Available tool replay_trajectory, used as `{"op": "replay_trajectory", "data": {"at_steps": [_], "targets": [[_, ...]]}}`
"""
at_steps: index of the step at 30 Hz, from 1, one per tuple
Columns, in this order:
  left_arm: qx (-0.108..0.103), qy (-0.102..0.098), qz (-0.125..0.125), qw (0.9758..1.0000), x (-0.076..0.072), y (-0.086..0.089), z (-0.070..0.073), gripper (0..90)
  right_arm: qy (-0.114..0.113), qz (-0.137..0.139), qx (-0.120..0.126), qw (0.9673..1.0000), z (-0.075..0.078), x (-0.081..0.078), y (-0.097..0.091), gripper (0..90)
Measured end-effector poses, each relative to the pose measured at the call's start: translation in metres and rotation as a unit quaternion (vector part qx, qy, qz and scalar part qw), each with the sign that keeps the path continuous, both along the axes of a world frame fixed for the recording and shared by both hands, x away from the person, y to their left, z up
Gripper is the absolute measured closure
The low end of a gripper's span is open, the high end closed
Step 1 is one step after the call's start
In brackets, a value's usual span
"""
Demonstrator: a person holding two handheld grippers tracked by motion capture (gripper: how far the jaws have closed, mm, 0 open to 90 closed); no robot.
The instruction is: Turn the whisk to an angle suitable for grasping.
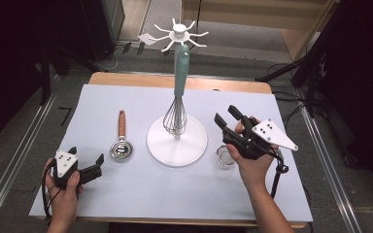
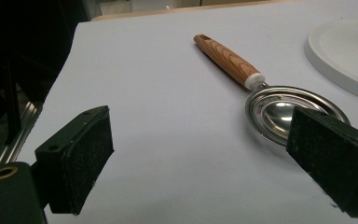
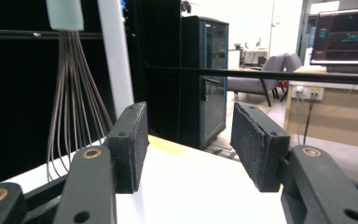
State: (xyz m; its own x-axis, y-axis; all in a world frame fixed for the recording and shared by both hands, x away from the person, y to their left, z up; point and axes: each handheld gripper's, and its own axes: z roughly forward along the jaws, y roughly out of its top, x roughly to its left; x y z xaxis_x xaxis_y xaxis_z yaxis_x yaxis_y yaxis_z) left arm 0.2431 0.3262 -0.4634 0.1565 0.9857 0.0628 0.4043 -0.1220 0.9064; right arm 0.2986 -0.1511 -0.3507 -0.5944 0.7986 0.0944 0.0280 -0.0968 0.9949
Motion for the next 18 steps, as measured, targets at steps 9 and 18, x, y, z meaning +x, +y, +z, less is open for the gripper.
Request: {"op": "replay_trajectory", "data": {"at_steps": [9,18], "targets": [[-0.001,-0.001,-0.001,1.0,0.0,0.001,0.0,7.7,0.026,-0.034,-0.013,0.999,-0.02,0.002,-0.02,48.8],[-0.001,-0.001,-0.002,1.0,0.0,0.001,0.0,7.7,0.061,-0.065,-0.015,0.9959,-0.038,0.011,-0.039,51.3]]}}
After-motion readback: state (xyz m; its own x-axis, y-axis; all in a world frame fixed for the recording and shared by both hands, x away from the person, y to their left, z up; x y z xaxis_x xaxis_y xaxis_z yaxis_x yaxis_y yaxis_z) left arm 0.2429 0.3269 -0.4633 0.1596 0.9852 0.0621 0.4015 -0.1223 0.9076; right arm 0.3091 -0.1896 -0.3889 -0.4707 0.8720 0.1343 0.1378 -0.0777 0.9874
